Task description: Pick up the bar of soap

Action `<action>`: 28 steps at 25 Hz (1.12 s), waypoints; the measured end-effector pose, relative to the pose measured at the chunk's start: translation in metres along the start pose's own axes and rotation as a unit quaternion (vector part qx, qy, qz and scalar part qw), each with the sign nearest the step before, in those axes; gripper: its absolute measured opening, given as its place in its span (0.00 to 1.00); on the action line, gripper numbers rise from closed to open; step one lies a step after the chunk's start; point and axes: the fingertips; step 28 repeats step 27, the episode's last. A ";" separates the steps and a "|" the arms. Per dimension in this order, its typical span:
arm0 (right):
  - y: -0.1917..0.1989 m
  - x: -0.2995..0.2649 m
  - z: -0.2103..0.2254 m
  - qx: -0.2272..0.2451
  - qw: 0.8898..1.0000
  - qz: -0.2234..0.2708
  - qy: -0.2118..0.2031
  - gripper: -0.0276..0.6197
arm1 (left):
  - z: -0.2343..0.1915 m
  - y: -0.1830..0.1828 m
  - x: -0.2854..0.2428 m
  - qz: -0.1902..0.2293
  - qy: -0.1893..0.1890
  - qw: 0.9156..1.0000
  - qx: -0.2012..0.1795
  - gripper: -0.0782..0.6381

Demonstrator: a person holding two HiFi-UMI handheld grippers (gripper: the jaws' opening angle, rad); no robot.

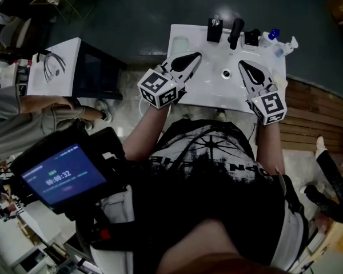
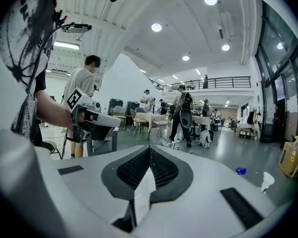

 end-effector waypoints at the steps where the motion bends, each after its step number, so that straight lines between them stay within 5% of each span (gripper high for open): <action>1: 0.000 0.001 0.000 0.002 1.000 -0.001 0.000 0.07 | 0.001 0.001 -0.001 0.000 0.001 1.000 0.001 0.13; 28: 0.001 0.010 0.001 0.005 1.000 -0.008 -0.006 0.07 | 0.007 0.008 -0.011 0.002 0.013 0.999 0.042 0.13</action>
Point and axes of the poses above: the fingertips, and each gripper's own axes: x backward along the fingers, z to its right, y out of its underside, and after that the axes turned 1 degree about y, right-handed
